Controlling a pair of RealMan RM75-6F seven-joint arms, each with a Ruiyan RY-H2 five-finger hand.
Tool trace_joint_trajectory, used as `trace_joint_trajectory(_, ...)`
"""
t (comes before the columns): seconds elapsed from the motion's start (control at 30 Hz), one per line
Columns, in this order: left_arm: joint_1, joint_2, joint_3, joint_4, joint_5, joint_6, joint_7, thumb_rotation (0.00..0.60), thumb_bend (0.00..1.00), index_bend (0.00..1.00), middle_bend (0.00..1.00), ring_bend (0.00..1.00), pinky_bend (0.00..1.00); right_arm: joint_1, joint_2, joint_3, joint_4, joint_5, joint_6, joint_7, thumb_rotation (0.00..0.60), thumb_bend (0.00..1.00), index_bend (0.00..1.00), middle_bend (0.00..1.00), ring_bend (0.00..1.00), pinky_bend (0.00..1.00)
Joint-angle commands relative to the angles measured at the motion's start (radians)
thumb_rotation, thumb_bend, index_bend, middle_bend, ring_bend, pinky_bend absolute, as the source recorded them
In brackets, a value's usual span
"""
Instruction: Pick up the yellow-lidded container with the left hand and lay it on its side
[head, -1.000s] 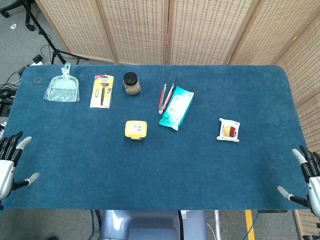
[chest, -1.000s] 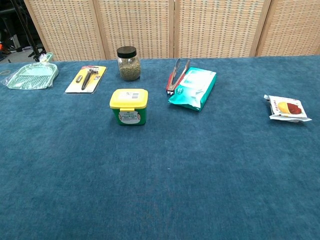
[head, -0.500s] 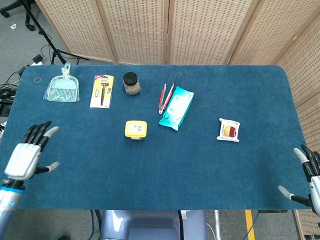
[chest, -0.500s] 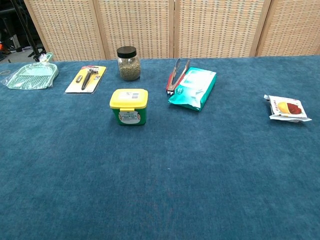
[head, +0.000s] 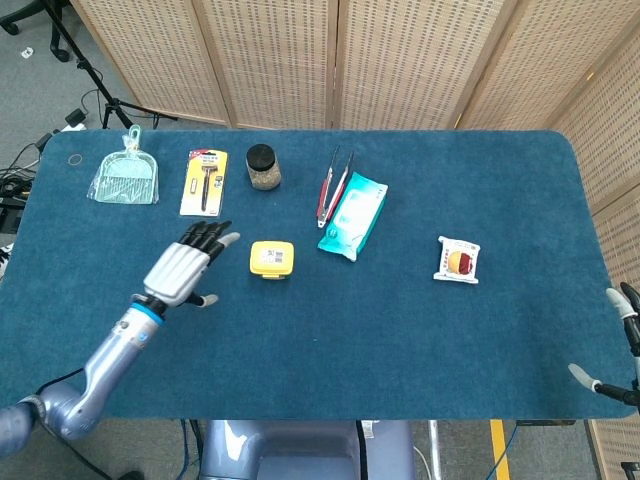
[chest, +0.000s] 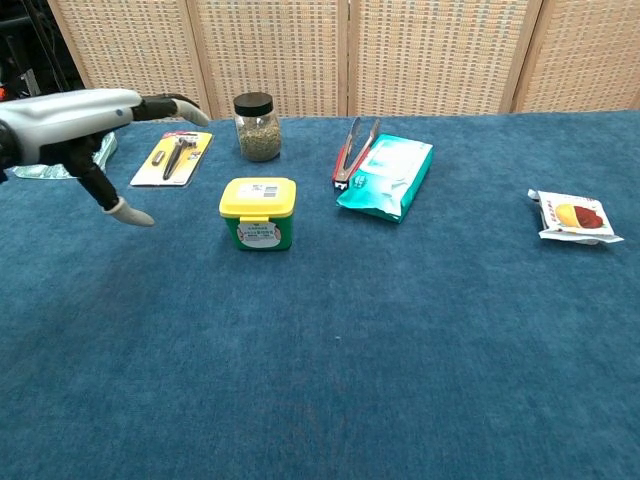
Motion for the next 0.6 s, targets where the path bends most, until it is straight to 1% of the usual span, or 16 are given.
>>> trace_joint_trajectory(0.03,-0.043,-0.048,-0.012,0.037,-0.045,-0.026,0.036,0.600,0.00,0.00,0.00,0.00,0.00,0.000,0.003,0.003,0.005,0.006,-0.004,0.009,0.600,0.00,0.02,0.00,0.00,0.00)
trace_joint_trajectory(0.13,-0.075,-0.093,-0.024,0.070,-0.100,-0.031,0.081,0.600,0.00,0.00,0.00,0.00,0.00,0.000,0.004,0.005,0.010,0.010,-0.005,0.019,0.600,0.00,0.02,0.00,0.00,0.00)
trace_joint_trajectory(0.27,-0.116,-0.163,-0.037,0.130,-0.180,-0.010,0.170,0.600,0.00,0.00,0.00,0.00,0.00,0.002,0.004,0.009,0.015,0.018,-0.012,0.026,0.600,0.00,0.02,0.00,0.00,0.00)
trace_joint_trajectory(0.43,-0.156,-0.212,-0.044,0.170,-0.286,-0.026,0.225,0.600,0.00,0.00,0.00,0.00,0.00,0.004,0.002,0.014,0.023,0.030,-0.021,0.029,0.600,0.00,0.02,0.00,0.00,0.00)
trace_joint_trajectory(0.6,-0.194,-0.254,-0.048,0.207,-0.353,-0.035,0.248,0.600,0.00,0.00,0.00,0.00,0.00,0.006,0.001,0.020,0.027,0.043,-0.029,0.033,0.600,0.00,0.02,0.00,0.00,0.00)
